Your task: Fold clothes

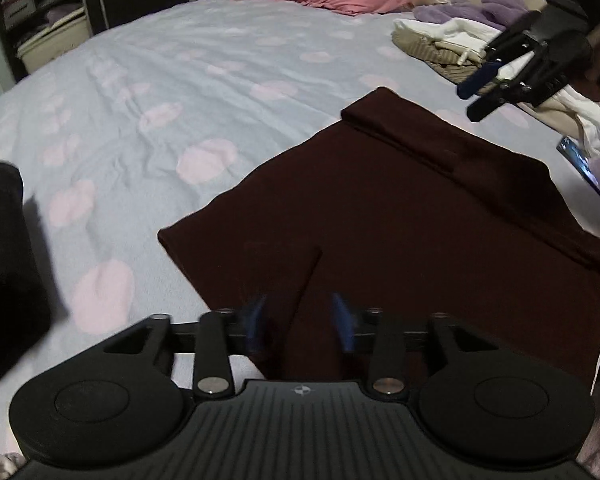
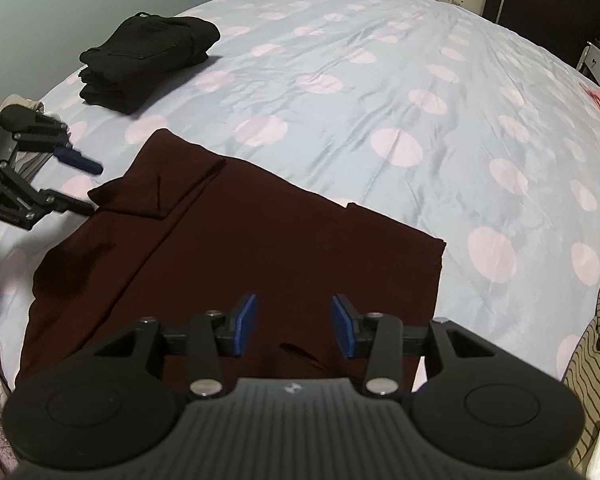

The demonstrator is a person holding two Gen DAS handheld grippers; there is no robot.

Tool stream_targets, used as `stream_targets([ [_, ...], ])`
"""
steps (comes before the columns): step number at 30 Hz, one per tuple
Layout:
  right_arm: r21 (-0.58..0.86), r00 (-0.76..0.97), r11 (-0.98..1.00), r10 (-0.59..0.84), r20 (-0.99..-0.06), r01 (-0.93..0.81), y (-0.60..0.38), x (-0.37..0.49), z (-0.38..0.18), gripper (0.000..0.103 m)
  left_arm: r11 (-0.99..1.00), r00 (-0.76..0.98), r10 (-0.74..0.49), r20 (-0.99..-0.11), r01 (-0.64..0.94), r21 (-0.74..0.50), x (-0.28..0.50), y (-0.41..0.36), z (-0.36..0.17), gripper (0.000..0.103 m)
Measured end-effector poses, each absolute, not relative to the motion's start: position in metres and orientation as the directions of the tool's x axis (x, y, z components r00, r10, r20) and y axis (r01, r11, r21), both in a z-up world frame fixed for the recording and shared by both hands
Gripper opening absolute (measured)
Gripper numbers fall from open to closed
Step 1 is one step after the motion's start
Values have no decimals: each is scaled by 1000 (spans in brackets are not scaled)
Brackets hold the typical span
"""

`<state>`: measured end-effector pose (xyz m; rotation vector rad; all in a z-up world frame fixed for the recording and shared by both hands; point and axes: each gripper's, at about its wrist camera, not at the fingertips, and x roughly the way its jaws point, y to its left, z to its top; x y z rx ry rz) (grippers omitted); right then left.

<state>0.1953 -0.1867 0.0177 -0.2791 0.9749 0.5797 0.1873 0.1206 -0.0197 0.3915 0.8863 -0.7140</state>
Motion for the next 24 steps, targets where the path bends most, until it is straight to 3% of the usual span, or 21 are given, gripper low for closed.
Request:
stream_targets([
  [7,33,424,810,341,-839,-586,-187,192,20,49,795,512,-321,-797,603,68,207,108,-28,45],
  [12,17,434,807,334,-837,-590,-190,191,21,51,818,481,-275,-833,572,60,227,98,-49,23],
  [14,11,437,809,330,-837,-588,-192,192,21,51,804,477,-284,-832,591,64,225,94,-50,6],
  [18,10,437,812,324,-839,-584,-195,196,20,52,749,424,-426,-799,661,-49,209,93,-29,6],
  [21,2,433,810,315,-845,-586,-197,198,18,52,682,323,-467,-823,724,-103,195,82,-25,6],
  [24,-12,436,813,300,-848,-582,-200,199,16,52,656,293,-472,-831,747,-109,188,76,-24,17],
])
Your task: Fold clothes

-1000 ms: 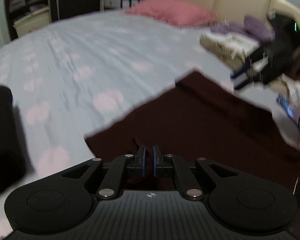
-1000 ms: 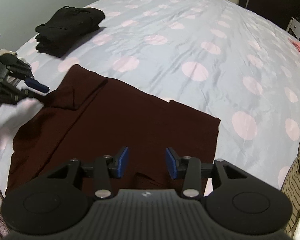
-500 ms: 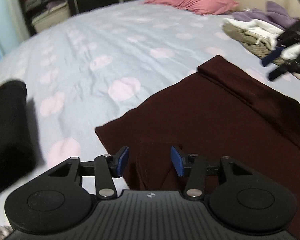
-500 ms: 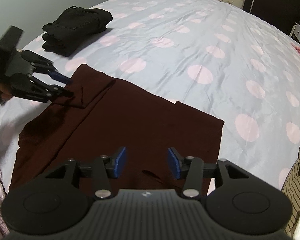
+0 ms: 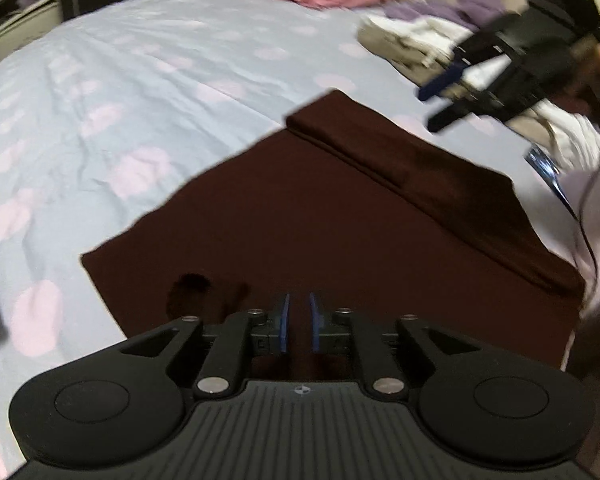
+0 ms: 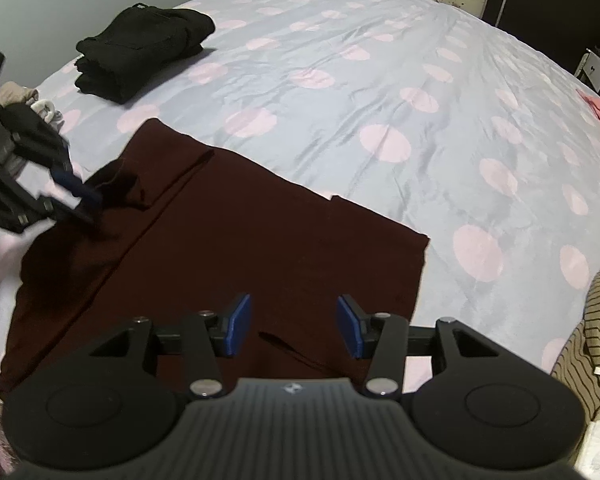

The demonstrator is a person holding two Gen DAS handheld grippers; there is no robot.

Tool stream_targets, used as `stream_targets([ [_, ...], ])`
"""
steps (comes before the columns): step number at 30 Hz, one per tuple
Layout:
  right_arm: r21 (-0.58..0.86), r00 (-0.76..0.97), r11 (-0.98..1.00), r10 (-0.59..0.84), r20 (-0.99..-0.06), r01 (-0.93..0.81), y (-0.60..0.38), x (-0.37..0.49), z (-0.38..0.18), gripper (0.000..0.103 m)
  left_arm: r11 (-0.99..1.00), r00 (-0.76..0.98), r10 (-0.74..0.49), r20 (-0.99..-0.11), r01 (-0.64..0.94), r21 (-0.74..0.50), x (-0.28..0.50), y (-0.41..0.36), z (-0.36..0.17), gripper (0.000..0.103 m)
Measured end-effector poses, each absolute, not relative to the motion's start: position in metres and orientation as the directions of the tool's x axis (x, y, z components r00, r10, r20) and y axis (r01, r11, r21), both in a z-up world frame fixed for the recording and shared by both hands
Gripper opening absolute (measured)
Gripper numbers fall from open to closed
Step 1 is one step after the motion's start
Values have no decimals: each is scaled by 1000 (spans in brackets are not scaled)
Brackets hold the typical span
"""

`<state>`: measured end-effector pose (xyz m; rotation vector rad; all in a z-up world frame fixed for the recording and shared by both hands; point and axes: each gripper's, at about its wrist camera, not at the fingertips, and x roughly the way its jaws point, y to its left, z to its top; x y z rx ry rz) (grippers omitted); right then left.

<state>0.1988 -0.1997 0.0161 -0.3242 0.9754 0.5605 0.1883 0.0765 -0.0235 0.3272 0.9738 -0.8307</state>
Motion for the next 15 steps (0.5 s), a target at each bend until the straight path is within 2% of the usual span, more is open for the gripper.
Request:
stream_targets([
  [3,-6,429,826,286,-857,-564,-205,202,13,52,687,359,-489,-795,720,-98,191,80,-13,26],
  [4,-2,425,829,285,-859,-559,-206,203,12,52,706,398,-485,-778,703,-81,192,81,-9,32],
  [5,2,421,831,284,-861,-556,-207,204,10,52,728,446,-469,-762,684,-47,194,83,-6,44],
  [7,0,417,832,279,-865,-555,-207,204,8,53,765,515,-397,-760,643,35,200,82,-9,53],
  [9,-9,415,833,267,-870,-554,-207,204,5,53,777,507,-321,-800,624,84,207,80,-22,49],
  [12,-3,404,842,256,-878,-539,-210,205,0,53,760,429,-335,-839,649,28,209,79,-39,40],
  [15,4,397,851,250,-883,-525,-212,205,-3,53,743,391,-345,-853,670,6,204,70,-48,26],
])
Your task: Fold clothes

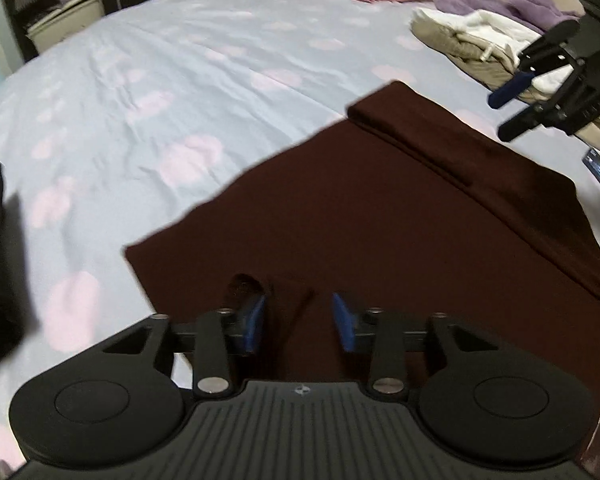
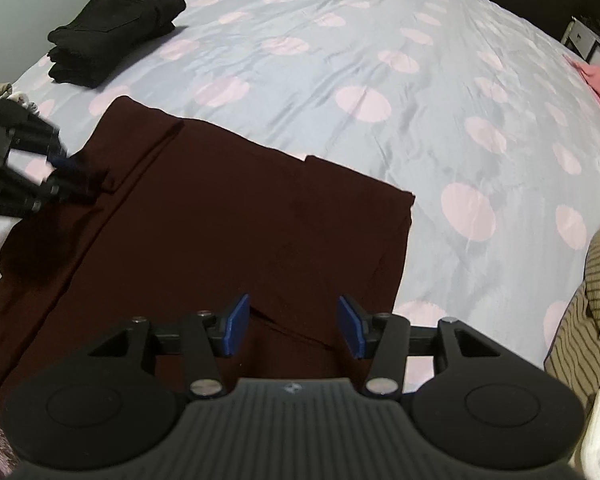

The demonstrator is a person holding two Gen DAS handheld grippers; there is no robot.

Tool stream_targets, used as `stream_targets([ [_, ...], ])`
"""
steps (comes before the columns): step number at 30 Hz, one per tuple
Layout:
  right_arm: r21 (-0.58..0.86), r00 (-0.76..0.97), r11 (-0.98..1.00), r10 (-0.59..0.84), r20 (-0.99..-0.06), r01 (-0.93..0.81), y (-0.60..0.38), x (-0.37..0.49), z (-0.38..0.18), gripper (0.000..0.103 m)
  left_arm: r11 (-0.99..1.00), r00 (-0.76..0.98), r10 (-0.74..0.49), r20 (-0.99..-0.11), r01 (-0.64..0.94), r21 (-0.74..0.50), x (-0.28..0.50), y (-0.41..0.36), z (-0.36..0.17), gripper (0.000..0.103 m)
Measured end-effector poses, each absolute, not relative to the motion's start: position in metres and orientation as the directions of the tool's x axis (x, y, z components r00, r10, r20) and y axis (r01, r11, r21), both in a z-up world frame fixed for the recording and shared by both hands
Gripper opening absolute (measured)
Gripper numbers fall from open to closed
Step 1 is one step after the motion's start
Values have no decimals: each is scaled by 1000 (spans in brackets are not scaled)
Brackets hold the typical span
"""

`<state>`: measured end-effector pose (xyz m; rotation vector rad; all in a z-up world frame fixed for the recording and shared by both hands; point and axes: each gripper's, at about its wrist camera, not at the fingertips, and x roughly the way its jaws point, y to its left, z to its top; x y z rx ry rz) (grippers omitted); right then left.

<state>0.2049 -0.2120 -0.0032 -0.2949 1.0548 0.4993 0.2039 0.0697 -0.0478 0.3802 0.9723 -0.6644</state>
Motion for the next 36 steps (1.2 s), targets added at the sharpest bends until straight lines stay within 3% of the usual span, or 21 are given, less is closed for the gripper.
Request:
stream_targets([
  [2,3,401,850,252,-881,-527,-212,203,-2,54,716,350,-354,-867,698,-10,201,62,-49,19],
  [5,-4,412,851,251,-876,-526,-213,201,1,54,641,261,-424,-867,762,-85,192,53,-43,20],
  [9,-2,413,854,250,-875,-521,-215,200,0,54,651,289,-472,-833,751,-108,196,55,-27,26],
  [10,-2,413,854,249,-876,-520,-215,199,0,54,680,314,-472,-824,725,-113,201,58,-25,33],
  [11,-2,412,853,250,-876,-521,-215,199,0,54,709,343,-458,-820,697,-105,207,60,-23,38],
  [15,-1,408,851,251,-878,-526,-217,199,-2,55,822,476,-320,-819,570,10,232,61,-28,38],
  [17,-2,408,851,249,-878,-525,-218,201,-2,55,860,510,-268,-817,510,37,249,59,-36,30],
  [24,-2,408,860,240,-881,-511,-228,205,-6,55,915,504,-217,-836,404,6,286,52,-63,24],
  [29,-5,402,873,220,-889,-488,-236,209,-14,55,938,524,-210,-825,345,-19,299,51,-71,4],
  [32,21,390,888,223,-893,-459,-247,211,-18,55,949,531,-219,-819,312,-51,304,55,-68,3],
  [36,87,358,917,238,-903,-390,-267,210,-27,55,936,537,-203,-819,353,-1,301,48,-60,4],
])
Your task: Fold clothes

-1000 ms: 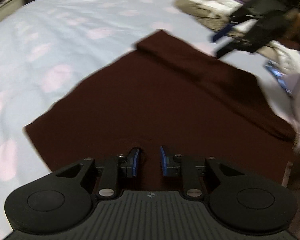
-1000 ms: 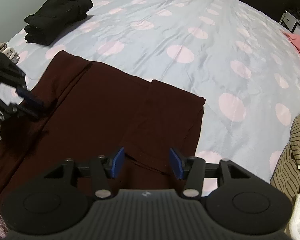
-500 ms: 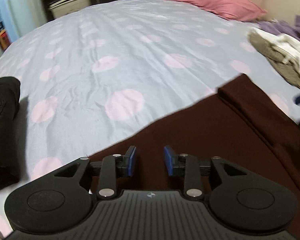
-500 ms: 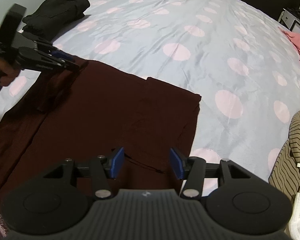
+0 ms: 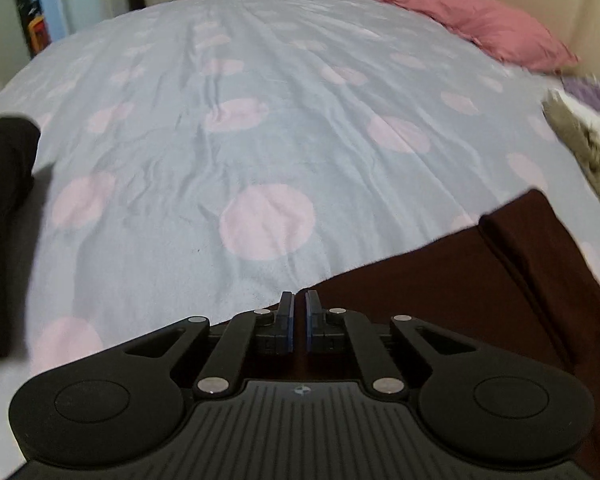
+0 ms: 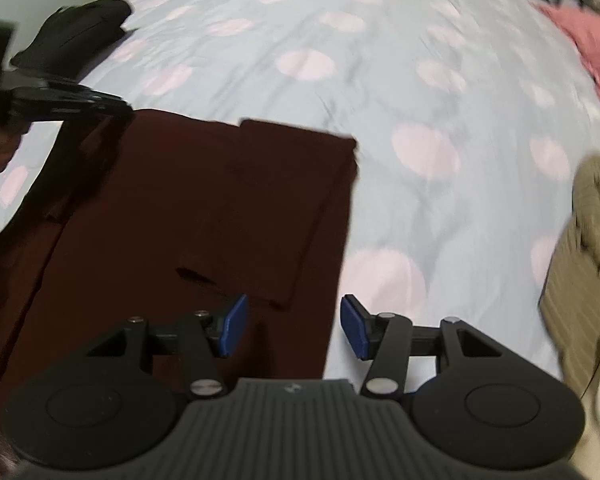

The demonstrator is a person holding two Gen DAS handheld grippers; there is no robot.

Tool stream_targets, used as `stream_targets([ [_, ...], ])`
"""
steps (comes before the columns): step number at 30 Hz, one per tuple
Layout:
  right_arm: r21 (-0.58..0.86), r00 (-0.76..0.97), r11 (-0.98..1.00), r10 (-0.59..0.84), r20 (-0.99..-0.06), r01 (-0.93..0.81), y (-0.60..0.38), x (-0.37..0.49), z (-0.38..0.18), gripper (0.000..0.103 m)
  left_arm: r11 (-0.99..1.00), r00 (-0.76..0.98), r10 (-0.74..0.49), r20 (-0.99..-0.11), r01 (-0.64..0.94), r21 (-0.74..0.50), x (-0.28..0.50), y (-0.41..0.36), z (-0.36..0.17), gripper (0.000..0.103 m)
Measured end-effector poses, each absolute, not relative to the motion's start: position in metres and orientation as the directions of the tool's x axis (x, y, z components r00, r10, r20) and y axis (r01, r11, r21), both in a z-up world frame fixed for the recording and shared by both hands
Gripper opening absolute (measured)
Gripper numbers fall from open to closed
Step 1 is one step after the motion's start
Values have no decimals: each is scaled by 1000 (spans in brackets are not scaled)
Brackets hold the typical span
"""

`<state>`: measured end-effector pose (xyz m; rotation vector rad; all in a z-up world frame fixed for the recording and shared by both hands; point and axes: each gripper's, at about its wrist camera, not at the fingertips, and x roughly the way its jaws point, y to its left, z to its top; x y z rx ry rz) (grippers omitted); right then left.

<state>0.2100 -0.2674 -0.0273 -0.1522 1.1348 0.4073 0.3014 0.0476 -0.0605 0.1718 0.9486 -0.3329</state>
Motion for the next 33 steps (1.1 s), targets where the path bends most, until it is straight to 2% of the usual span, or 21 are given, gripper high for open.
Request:
stream_targets([
  [1,104,351,922,244,-904,-373,-273,207,-30,55,932,541,-201,-816,362,11,300,46,-57,7],
  [2,120,343,927,249,-906,-356,-279,205,-32,55,930,547,-206,-811,369,12,297,44,-53,14],
  [4,147,329,931,261,-908,-334,-288,196,-35,55,925,555,-222,-802,381,8,291,38,-42,19],
  [14,273,296,948,311,-903,-164,-327,144,-46,55,853,417,-380,-825,504,-138,275,-49,-7,23],
  [18,281,280,948,314,-907,-152,-332,129,-50,55,837,366,-386,-847,524,-156,286,-104,-7,26],
  [24,330,251,933,356,-900,-141,-342,124,-61,55,873,282,-349,-894,446,-200,319,-167,-30,30],
  [33,368,238,919,393,-888,-143,-346,131,-71,55,943,196,-170,-966,315,-102,359,-216,-70,30],
])
